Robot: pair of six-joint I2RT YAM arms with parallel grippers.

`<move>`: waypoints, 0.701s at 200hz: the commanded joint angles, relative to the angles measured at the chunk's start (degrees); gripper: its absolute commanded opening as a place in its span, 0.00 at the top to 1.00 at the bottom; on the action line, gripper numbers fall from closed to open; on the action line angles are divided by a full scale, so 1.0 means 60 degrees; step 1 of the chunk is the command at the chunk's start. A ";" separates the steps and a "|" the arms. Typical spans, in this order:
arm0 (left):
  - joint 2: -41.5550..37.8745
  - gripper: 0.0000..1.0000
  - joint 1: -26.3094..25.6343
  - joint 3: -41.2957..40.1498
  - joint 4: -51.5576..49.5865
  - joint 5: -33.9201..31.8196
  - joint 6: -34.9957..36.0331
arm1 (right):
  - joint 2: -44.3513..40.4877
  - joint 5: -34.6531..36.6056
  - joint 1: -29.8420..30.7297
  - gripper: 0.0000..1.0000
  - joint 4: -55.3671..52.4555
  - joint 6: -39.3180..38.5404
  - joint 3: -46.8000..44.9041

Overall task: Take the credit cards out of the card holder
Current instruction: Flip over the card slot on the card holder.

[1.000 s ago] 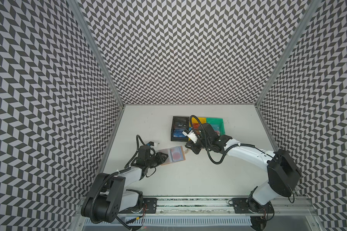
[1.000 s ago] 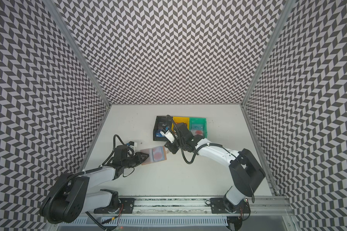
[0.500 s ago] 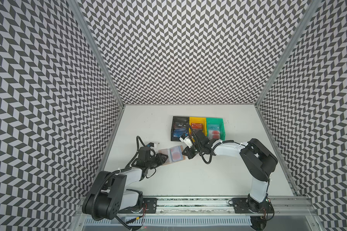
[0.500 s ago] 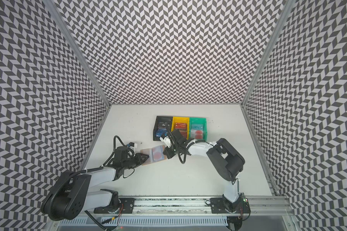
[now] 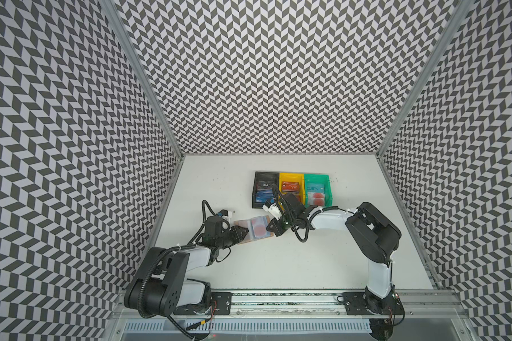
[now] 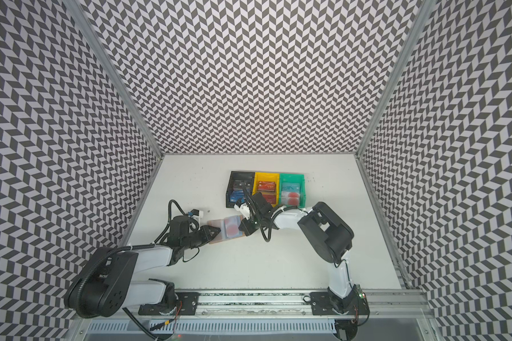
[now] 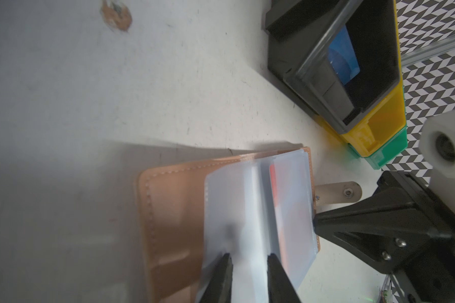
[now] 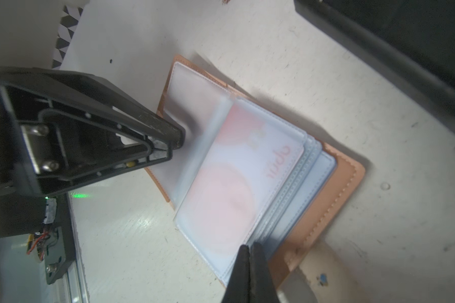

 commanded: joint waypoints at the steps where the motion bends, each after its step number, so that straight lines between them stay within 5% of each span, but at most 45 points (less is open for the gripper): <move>1: 0.0274 0.73 -0.0008 -0.0193 -0.0615 -0.0431 0.0110 | 0.0249 -0.0097 0.0084 1.00 0.0372 0.0039 0.0335; 95: 0.0185 0.74 -0.0103 -0.0144 -0.0829 -0.0511 0.0133 | 0.0776 0.0013 0.0246 1.00 0.0027 0.0066 0.0784; 140: -0.1238 0.70 -0.0111 0.0226 -0.2143 -0.0666 0.0080 | 0.0707 0.0160 0.0246 1.00 -0.0149 -0.0006 0.0778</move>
